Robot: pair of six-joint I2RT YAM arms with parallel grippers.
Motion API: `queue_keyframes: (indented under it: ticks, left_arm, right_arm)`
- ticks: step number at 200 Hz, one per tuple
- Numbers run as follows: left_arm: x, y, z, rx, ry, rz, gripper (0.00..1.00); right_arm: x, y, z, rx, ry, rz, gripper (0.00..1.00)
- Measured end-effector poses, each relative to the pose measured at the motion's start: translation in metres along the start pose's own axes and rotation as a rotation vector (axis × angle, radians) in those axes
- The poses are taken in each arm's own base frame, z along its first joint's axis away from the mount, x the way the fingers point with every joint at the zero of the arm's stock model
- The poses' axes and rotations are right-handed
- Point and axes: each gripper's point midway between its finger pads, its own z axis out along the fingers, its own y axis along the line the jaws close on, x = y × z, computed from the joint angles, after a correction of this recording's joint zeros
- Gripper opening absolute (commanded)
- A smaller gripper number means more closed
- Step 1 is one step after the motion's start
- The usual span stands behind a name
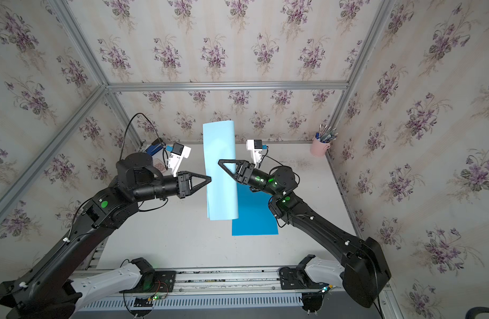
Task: Fold the rectangular paper in half along the long edge
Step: Fold the paper.
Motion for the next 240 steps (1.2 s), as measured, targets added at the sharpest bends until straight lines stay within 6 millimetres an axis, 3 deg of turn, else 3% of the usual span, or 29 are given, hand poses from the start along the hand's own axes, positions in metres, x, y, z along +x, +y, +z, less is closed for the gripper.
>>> queue_keyframes:
  ticks: [76, 102, 134, 173, 194, 222, 240]
  left_arm:
    - [-0.006, -0.006, -0.007, 0.000, -0.021, 0.019, 0.04]
    - [-0.007, -0.008, -0.008, 0.001, -0.023, 0.022, 0.12]
    - [-0.007, -0.007, -0.009, -0.003, -0.027, 0.026, 0.30]
    - [-0.009, -0.008, -0.012, -0.008, -0.040, 0.035, 0.35]
    - [-0.010, -0.007, -0.013, -0.016, -0.047, 0.037, 0.32]
    - [-0.011, -0.009, -0.015, -0.014, -0.053, 0.041, 0.04]
    - [-0.011, -0.008, -0.015, -0.017, -0.057, 0.044, 0.00]
  right_arm:
    - [0.006, 0.002, -0.002, -0.028, 0.021, 0.012, 0.36]
    - [0.007, 0.007, -0.003, -0.043, 0.026, 0.003, 0.36]
    - [0.008, 0.010, -0.003, -0.054, 0.037, -0.001, 0.36]
    - [0.009, 0.011, -0.004, -0.060, 0.039, 0.002, 0.35]
    - [0.008, 0.014, -0.005, -0.071, 0.035, 0.007, 0.35]
    - [0.009, 0.014, -0.006, -0.080, 0.031, 0.004, 0.37]
    - [0.009, 0.012, -0.007, -0.076, 0.024, 0.006, 0.37]
